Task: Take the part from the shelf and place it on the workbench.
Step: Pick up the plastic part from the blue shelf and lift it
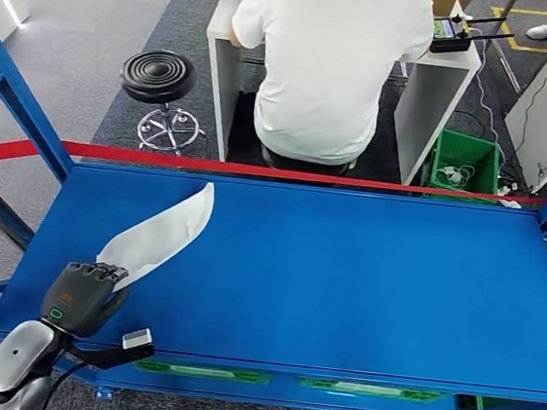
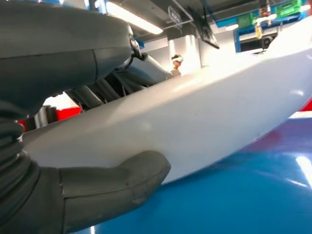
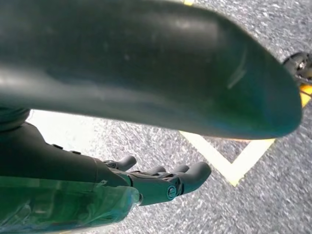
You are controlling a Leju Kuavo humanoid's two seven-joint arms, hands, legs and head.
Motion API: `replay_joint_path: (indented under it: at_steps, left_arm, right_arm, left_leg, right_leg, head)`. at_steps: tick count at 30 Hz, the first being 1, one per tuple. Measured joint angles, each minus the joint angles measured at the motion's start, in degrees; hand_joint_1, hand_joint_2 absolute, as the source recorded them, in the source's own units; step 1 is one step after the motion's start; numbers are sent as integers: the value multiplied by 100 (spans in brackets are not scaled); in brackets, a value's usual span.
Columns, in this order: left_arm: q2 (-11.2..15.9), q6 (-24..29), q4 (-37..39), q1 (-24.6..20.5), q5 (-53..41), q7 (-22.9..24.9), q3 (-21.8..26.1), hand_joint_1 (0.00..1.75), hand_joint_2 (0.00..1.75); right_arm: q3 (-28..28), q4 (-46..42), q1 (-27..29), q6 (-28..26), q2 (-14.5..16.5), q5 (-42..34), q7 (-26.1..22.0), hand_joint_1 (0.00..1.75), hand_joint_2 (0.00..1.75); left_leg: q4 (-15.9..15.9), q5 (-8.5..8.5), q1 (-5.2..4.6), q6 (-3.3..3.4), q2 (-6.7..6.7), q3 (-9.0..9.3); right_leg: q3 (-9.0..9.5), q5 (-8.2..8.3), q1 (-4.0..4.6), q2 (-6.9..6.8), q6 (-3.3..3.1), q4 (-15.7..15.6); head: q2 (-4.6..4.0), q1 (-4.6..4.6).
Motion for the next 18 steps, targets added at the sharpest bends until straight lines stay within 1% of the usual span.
replay_joint_path:
  at_steps: [2,3,4,5,6,7,8,9,10,11,12,13,14,15,16,18]
  left_arm:
    - [8,71,-13,3,2,-14,2,175,175]
    - [10,136,-31,5,14,-35,4,175,175]
    - [13,232,-59,13,46,-79,6,175,175]
    - [11,335,-93,28,108,-139,9,175,175]
    - [5,466,-139,52,225,-239,11,175,175]
    - [-9,614,-194,88,407,-387,11,175,175]
    - [-38,757,-263,130,667,-586,9,175,175]
    - [-81,889,-356,172,1025,-855,6,175,175]
    - [-147,985,-473,211,1466,-1182,-3,175,175]
    - [-234,1033,-611,241,1990,-1559,-23,175,175]
    - [-333,1015,-777,260,2608,-1986,-65,175,175]
    - [-441,938,-954,270,3230,-2395,-126,175,175]
    - [-546,807,-1134,272,3806,-2752,-203,175,175]
    - [-643,641,-1309,272,4312,-3044,-289,175,175]
    - [-732,464,-1460,273,4705,-3259,-369,175,175]
    - [-881,77,-1721,277,5416,-3645,-498,175,175]
  right_arm:
    - [0,0,-1,2,2,4,-2,0,0]
    - [0,1,2,4,5,8,-5,0,0]
    - [0,1,3,5,8,13,-8,0,0]
    - [-1,1,2,6,9,15,-10,0,0]
    - [-2,1,1,5,11,17,-11,0,0]
    - [-3,0,2,4,10,19,-11,0,0]
    - [-4,0,3,5,10,22,-11,0,0]
    - [-6,0,6,5,10,27,-11,0,0]
    - [-8,0,7,6,10,34,-11,0,0]
    - [-10,0,5,6,9,43,-11,0,0]
    - [-12,0,0,4,8,51,-14,0,0]
    - [-14,0,-15,2,7,59,-16,0,0]
    - [-16,0,-33,-1,6,64,-20,0,0]
    - [-17,0,-50,-2,5,70,-24,0,0]
    - [-19,0,-61,-2,5,76,-25,0,0]
    - [-21,0,-61,-1,5,86,-24,0,0]
  left_leg:
    - [-879,387,-1,91,8,408]
    - [-1121,456,3,144,12,515]
    - [-1268,480,7,202,15,572]
    - [-1276,489,16,228,18,572]
    - [-1276,489,17,245,21,571]
    - [-1275,487,14,257,26,569]
    - [-1273,485,12,263,29,569]
    - [-1272,482,10,267,30,571]
    - [-1271,479,9,269,27,576]
    - [-1271,475,10,267,21,586]
    - [-1270,467,12,260,13,598]
    - [-1263,456,2,244,4,605]
    - [-1258,449,-7,223,-3,606]
    - [-1255,447,-16,199,-8,602]
    - [-1257,450,-23,173,-10,595]
    - [-1258,435,-12,116,-9,591]
  right_leg:
    - [-2,7,13,11,96,-1]
    - [-24,-18,20,11,156,28]
    - [-82,-91,27,10,220,134]
    - [-184,-230,24,4,250,359]
    - [-345,-423,22,-1,274,717]
    - [-536,-618,21,-3,292,1141]
    - [-704,-756,19,-3,302,1506]
    - [-799,-794,19,-3,308,1710]
    - [-780,-710,18,-3,307,1666]
    - [-646,-525,17,-3,300,1382]
    - [-438,-302,16,-3,292,951]
    - [-229,-141,21,-2,280,526]
    - [-76,-42,24,2,261,213]
    - [2,-14,30,8,240,48]
    - [15,-34,40,16,212,14]
    - [7,-17,37,23,141,-1]
  head:
    - [0,-11]
    - [0,-9]
    - [0,2]
    - [0,18]
    - [0,37]
    - [0,48]
    - [0,50]
    - [0,50]
    - [0,50]
    - [0,50]
    - [0,52]
    - [0,57]
    - [0,56]
    - [0,56]
    - [0,56]
    - [0,53]
